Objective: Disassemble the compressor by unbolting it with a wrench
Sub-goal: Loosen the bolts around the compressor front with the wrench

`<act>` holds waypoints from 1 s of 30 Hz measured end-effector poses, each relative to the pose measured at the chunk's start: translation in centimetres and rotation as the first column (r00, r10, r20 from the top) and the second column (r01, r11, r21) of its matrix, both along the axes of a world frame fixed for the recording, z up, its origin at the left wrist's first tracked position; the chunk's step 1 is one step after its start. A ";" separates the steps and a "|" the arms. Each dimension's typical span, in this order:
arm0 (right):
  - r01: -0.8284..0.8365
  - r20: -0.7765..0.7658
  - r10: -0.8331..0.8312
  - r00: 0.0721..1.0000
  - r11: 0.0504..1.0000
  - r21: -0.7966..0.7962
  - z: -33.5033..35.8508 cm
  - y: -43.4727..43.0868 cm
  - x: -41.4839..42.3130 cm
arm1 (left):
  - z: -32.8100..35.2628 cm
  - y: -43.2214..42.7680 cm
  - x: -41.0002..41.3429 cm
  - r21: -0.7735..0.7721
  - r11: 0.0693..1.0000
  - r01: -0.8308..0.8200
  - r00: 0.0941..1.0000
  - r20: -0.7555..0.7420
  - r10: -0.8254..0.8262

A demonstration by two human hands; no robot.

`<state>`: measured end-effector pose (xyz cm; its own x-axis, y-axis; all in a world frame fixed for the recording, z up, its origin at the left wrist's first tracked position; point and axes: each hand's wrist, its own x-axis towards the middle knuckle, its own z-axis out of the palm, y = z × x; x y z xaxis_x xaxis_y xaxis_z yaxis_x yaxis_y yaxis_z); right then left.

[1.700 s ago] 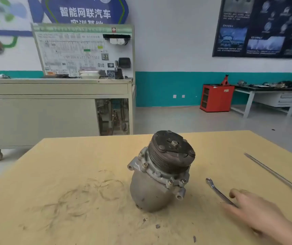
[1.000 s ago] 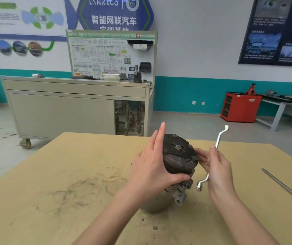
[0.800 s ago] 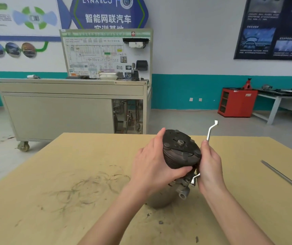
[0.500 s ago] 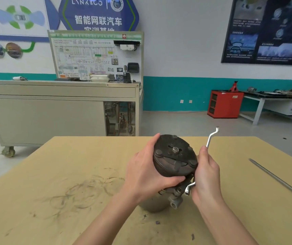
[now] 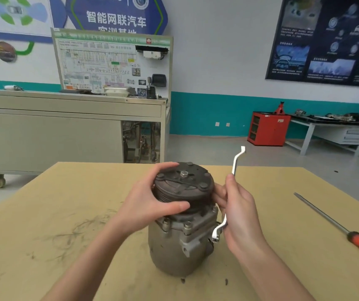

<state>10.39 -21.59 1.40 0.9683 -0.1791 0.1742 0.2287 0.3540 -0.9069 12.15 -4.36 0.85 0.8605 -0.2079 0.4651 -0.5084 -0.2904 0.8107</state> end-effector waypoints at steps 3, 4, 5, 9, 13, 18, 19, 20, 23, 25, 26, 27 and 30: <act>-0.017 -0.006 0.016 1.000 0.995 -0.095 0.2 0.4 0.8 | 0.0 0.9 1.0 -0.043 0.999 0.023 0.998 -0.061 -0.025; -0.023 -0.002 0.023 1.000 0.992 -0.125 0.3 0.5 1.0 | -0.1 1.1 1.3 -0.059 0.998 0.022 0.997 -0.072 -0.026; -0.035 0.000 0.035 0.999 0.988 -0.154 0.4 0.5 1.2 | -0.2 1.3 1.5 -0.075 0.997 0.019 0.996 -0.085 -0.026; -0.109 -0.069 0.095 0.993 0.961 -0.255 1.5 0.3 2.7 | -0.4 1.9 2.5 -0.129 0.992 -0.002 0.991 -0.135 -0.015; -0.187 -0.110 0.175 0.978 0.977 -0.107 1.9 0.5 3.4 | -0.4 2.1 2.9 -0.135 0.991 -0.005 0.989 -0.149 -0.015; 0.108 -0.082 -0.101 0.991 0.991 0.077 1.6 -1.5 3.6 | -1.1 1.9 3.0 -0.195 0.981 -0.011 0.991 -0.135 -0.016; 0.136 -0.072 -0.129 0.989 0.986 0.095 1.6 -2.1 3.5 | -1.1 1.9 3.0 -0.201 0.979 -0.011 0.991 -0.134 -0.016; 0.139 -0.056 -0.133 0.990 0.984 0.110 1.6 -2.6 3.2 | -1.2 1.8 3.0 -0.203 0.979 -0.011 0.991 -0.132 -0.016; 0.125 -0.027 -0.123 0.992 0.988 0.094 1.1 -3.8 2.5 | -1.3 1.7 2.9 -0.198 0.980 -0.024 0.992 -0.124 -0.001; 0.115 -0.025 -0.114 0.993 0.990 0.081 0.7 -4.2 2.2 | -1.6 1.6 2.5 -0.181 0.981 -0.072 0.992 -0.115 0.051; 0.107 -0.022 -0.105 0.994 0.991 0.084 0.5 -4.5 2.1 | -1.9 1.6 2.2 -0.171 0.980 -0.106 0.990 -0.108 0.088; 0.102 -0.019 -0.101 0.995 0.991 0.082 0.4 -4.7 1.9 | -2.3 1.6 1.7 -0.166 0.977 -0.134 0.988 -0.099 0.119; 0.108 -0.004 -0.108 0.994 0.992 0.072 0.2 -5.4 1.2 | -3.6 2.0 0.4 -0.189 0.968 -0.163 0.986 -0.073 0.152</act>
